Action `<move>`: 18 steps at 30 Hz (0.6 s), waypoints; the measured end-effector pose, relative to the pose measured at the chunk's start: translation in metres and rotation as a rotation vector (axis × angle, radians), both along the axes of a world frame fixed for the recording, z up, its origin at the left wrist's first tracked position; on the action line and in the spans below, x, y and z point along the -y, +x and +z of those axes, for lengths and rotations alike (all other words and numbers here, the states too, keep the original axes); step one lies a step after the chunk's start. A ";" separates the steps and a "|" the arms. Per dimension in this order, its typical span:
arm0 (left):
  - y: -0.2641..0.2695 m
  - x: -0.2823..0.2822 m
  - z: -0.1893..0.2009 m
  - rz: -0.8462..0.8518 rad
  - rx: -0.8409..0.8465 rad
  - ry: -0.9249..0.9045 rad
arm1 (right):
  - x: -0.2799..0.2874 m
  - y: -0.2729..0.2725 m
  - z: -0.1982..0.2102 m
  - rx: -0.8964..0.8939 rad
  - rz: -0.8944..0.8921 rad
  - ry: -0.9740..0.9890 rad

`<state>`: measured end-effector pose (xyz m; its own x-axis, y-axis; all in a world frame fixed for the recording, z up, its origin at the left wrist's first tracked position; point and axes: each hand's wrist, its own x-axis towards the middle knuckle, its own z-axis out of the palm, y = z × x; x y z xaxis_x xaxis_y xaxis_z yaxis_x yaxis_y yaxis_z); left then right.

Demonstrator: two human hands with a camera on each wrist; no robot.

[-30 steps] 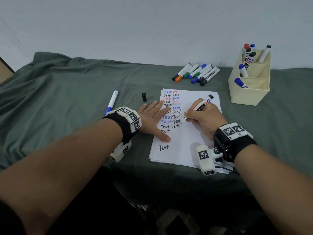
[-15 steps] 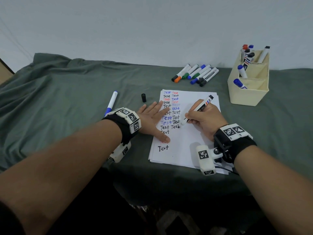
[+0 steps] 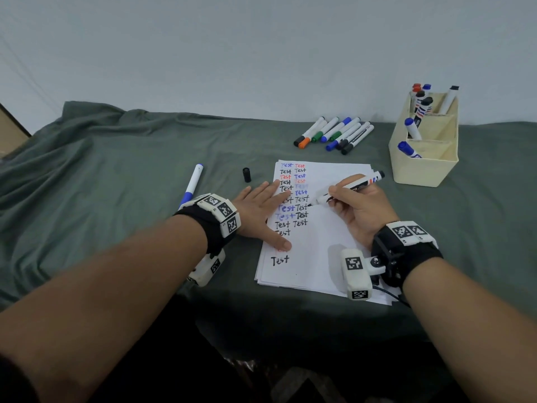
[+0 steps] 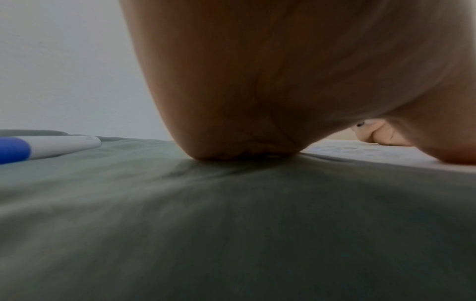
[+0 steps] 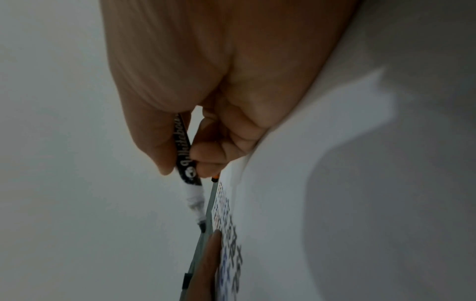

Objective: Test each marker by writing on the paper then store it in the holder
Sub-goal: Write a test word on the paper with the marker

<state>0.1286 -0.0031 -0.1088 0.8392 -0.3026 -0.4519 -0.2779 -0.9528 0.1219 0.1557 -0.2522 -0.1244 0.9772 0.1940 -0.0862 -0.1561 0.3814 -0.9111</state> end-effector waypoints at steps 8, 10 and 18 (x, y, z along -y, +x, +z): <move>0.003 -0.007 0.018 0.037 0.563 -0.142 | -0.002 -0.002 0.003 -0.040 -0.017 0.051; 0.011 -0.016 0.018 0.109 0.665 -0.143 | -0.001 -0.002 0.002 -0.058 -0.024 0.035; 0.049 -0.059 0.007 0.428 0.478 -0.097 | -0.001 -0.002 0.002 -0.051 0.034 0.040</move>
